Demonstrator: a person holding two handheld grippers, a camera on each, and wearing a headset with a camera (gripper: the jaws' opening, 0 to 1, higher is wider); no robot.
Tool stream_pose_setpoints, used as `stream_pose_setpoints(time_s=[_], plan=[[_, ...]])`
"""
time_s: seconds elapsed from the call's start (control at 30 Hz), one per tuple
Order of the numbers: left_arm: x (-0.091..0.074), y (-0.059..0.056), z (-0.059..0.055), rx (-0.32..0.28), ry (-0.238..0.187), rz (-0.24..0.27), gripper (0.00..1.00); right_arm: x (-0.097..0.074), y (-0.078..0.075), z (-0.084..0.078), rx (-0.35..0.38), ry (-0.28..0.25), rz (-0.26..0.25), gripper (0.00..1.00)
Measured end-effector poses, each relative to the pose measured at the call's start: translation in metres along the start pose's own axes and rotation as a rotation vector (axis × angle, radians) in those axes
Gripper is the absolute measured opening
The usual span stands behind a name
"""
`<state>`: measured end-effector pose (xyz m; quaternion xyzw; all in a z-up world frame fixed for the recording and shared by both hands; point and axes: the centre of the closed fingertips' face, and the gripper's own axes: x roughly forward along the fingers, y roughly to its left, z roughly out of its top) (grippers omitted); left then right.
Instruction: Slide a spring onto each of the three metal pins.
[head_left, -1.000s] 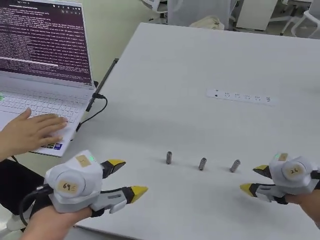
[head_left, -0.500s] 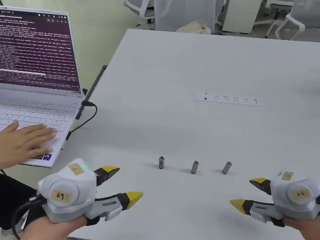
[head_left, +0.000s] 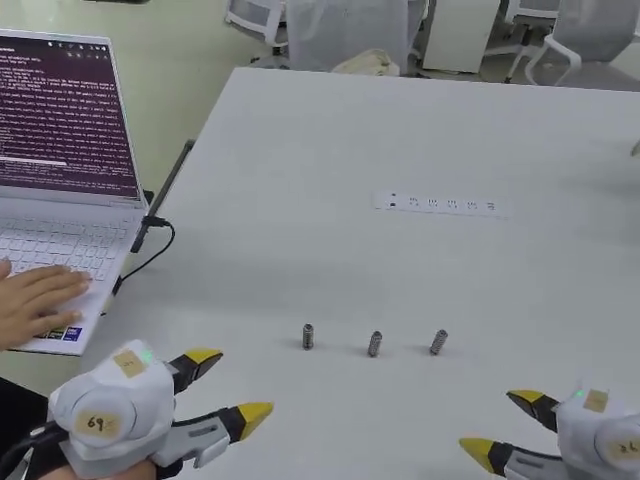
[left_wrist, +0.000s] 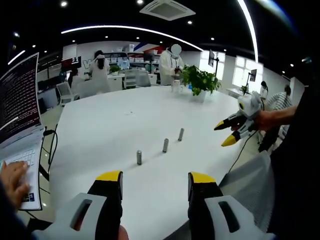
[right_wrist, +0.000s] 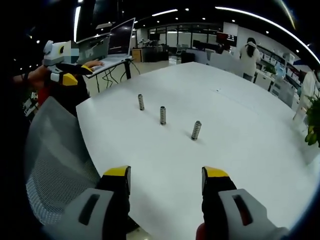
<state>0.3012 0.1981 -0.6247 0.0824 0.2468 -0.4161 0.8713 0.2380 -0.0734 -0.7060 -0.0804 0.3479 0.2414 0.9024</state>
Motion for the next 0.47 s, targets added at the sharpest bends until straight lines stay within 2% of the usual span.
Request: stream_pose_setpoints(time_s=[0.2, 0.47], plan=[[-0.002, -0.002, -0.006, -0.01, 0.008, -0.003, 0.48, -0.004, 0.01, -0.008, 0.033, 0.005, 0.001, 0.58], [0.0, -0.004, -0.007, -0.005, 0.012, -0.015, 0.5, -0.003, 0.013, -0.005, 0.043, -0.005, -0.001, 0.61]])
